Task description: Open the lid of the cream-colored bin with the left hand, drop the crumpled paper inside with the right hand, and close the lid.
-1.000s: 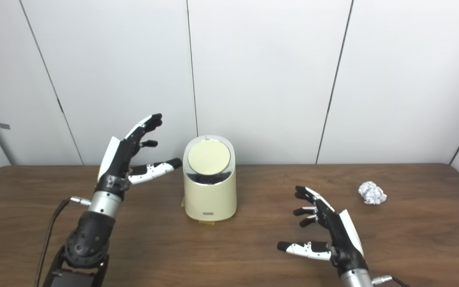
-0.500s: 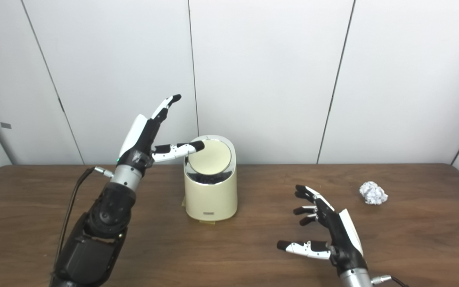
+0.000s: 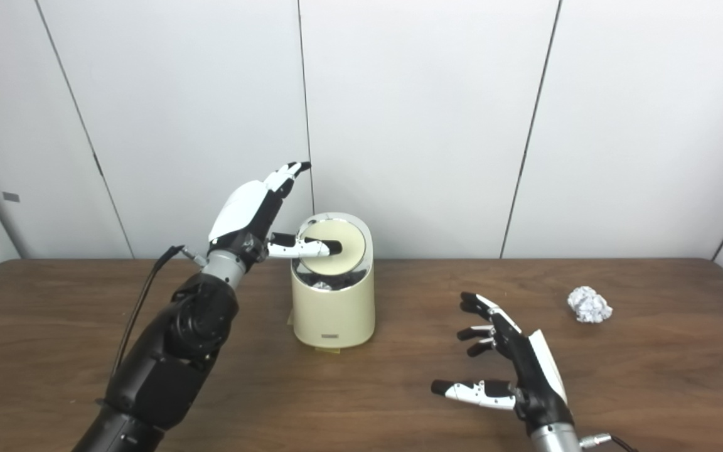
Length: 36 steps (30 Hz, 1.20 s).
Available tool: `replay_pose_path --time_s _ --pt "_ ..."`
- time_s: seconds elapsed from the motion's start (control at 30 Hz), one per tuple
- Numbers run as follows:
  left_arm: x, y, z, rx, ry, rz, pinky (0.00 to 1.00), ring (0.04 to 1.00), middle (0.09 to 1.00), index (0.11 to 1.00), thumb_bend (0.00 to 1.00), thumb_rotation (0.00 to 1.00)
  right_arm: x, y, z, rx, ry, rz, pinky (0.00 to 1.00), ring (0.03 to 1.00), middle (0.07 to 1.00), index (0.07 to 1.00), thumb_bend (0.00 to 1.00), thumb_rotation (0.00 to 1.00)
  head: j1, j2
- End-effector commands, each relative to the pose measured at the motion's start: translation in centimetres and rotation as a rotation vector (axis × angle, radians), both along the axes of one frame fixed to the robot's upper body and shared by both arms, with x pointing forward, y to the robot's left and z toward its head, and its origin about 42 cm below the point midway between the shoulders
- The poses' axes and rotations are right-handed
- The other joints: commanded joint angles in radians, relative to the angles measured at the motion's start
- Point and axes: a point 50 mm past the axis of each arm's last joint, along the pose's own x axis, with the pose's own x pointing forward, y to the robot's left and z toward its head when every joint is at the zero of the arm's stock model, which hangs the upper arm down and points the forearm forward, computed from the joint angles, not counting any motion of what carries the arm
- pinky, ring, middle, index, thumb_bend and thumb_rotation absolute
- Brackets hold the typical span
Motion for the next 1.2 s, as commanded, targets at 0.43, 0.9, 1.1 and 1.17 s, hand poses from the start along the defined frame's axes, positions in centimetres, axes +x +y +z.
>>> replay_pose_path --time_s 0.43,0.9,1.1,1.17 --pt "0.6 -0.3 3.4 0.13 -0.155 0.029 1.0 1.0 1.0 1.0 1.0 0.39 0.8 0.5 2.2 0.01 -0.091 0.016 0.52 0.655 0.828 0.845 0.76 0.17 -0.008 0.006" --pt "0.5 -0.2 4.1 0.221 -0.195 0.037 1.0 1.0 1.0 1.0 0.99 0.33 0.8 0.9 2.5 0.022 -0.093 0.025 0.52 0.653 0.83 0.845 0.75 0.13 -0.011 0.014" --pt "0.3 -0.9 4.4 0.342 -0.221 0.045 1.0 1.0 1.0 1.0 1.0 0.34 0.8 0.9 2.5 0.016 -0.099 0.027 0.51 0.646 0.828 0.844 0.76 0.16 -0.013 0.015" --pt "0.3 -1.2 4.5 0.378 -0.23 0.048 1.0 1.0 1.0 1.0 1.0 0.34 0.8 1.0 2.7 0.016 -0.098 0.027 0.52 0.644 0.826 0.842 0.76 0.16 -0.012 0.019"
